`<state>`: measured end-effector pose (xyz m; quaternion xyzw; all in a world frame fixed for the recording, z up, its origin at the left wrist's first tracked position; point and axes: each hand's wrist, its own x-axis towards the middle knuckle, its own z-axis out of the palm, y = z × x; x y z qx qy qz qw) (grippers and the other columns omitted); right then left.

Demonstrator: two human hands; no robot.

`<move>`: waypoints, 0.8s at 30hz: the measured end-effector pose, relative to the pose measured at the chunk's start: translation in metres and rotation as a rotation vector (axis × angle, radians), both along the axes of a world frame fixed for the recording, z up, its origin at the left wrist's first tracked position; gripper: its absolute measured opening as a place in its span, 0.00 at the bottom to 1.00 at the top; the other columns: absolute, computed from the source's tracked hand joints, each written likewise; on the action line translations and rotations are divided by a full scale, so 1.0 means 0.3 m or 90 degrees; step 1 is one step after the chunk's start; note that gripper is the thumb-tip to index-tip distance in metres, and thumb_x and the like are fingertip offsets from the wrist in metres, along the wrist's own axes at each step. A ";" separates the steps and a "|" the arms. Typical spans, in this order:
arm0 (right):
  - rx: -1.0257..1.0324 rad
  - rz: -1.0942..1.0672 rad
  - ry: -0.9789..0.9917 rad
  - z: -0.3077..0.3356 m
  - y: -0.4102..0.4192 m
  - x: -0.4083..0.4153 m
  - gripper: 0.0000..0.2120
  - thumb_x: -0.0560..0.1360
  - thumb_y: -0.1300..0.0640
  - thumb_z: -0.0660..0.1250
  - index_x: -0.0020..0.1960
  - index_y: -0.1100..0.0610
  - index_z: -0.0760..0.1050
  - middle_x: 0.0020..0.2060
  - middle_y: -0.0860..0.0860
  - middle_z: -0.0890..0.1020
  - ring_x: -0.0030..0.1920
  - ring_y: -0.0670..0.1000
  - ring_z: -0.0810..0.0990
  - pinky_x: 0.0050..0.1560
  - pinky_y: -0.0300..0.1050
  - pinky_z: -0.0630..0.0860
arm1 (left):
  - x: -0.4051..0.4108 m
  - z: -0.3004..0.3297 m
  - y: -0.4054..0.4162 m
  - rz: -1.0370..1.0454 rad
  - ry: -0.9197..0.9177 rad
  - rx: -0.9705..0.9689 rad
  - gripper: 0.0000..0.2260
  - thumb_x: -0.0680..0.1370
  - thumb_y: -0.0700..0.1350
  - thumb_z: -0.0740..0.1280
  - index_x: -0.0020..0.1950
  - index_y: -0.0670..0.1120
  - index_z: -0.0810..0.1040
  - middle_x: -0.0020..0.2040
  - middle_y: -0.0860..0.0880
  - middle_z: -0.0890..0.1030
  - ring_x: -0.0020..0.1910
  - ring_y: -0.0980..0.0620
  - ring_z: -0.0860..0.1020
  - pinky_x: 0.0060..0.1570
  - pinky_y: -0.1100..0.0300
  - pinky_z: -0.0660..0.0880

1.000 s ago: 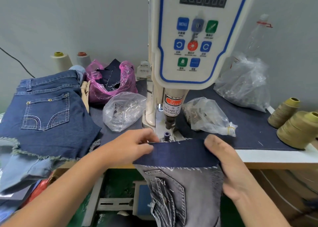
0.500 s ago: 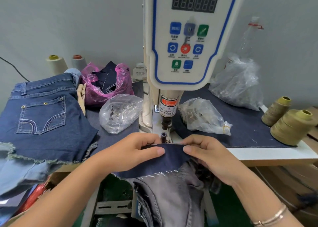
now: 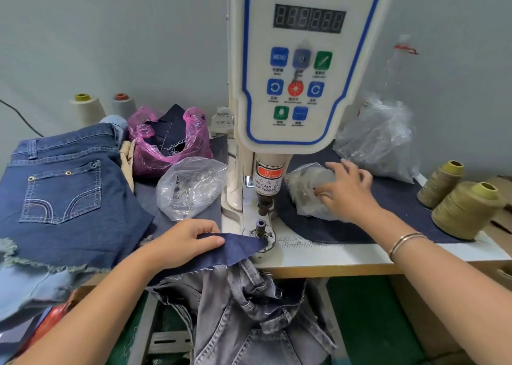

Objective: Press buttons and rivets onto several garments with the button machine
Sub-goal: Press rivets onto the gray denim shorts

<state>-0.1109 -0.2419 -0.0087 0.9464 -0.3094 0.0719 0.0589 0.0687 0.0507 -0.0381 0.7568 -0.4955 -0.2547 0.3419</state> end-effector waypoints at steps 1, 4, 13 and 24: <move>-0.015 0.017 0.024 -0.004 -0.001 0.020 0.09 0.77 0.45 0.61 0.52 0.35 0.79 0.73 0.49 0.58 0.73 0.56 0.47 0.68 0.58 0.46 | 0.003 -0.002 -0.002 0.000 0.007 0.000 0.10 0.78 0.43 0.68 0.36 0.50 0.76 0.33 0.58 0.76 0.35 0.63 0.72 0.40 0.66 0.68; -0.047 -0.007 0.070 -0.007 0.005 0.071 0.12 0.78 0.44 0.58 0.55 0.40 0.79 0.70 0.49 0.62 0.71 0.57 0.51 0.67 0.57 0.49 | 0.008 -0.010 -0.003 0.000 0.019 0.003 0.10 0.78 0.43 0.68 0.36 0.50 0.76 0.33 0.59 0.76 0.34 0.63 0.72 0.39 0.67 0.68; -0.191 -0.038 0.158 -0.016 0.032 0.160 0.11 0.77 0.53 0.59 0.57 0.50 0.76 0.55 0.50 0.72 0.59 0.53 0.66 0.62 0.52 0.60 | 0.023 -0.017 -0.019 -0.001 0.056 0.054 0.11 0.78 0.46 0.68 0.37 0.44 0.75 0.33 0.54 0.72 0.34 0.58 0.69 0.40 0.60 0.66; -0.251 -0.023 0.259 -0.002 0.034 0.192 0.12 0.74 0.53 0.65 0.56 0.52 0.77 0.55 0.51 0.76 0.59 0.54 0.71 0.68 0.55 0.55 | 0.030 -0.022 -0.018 0.003 0.098 0.067 0.11 0.78 0.47 0.68 0.36 0.49 0.74 0.33 0.53 0.72 0.34 0.56 0.69 0.42 0.58 0.66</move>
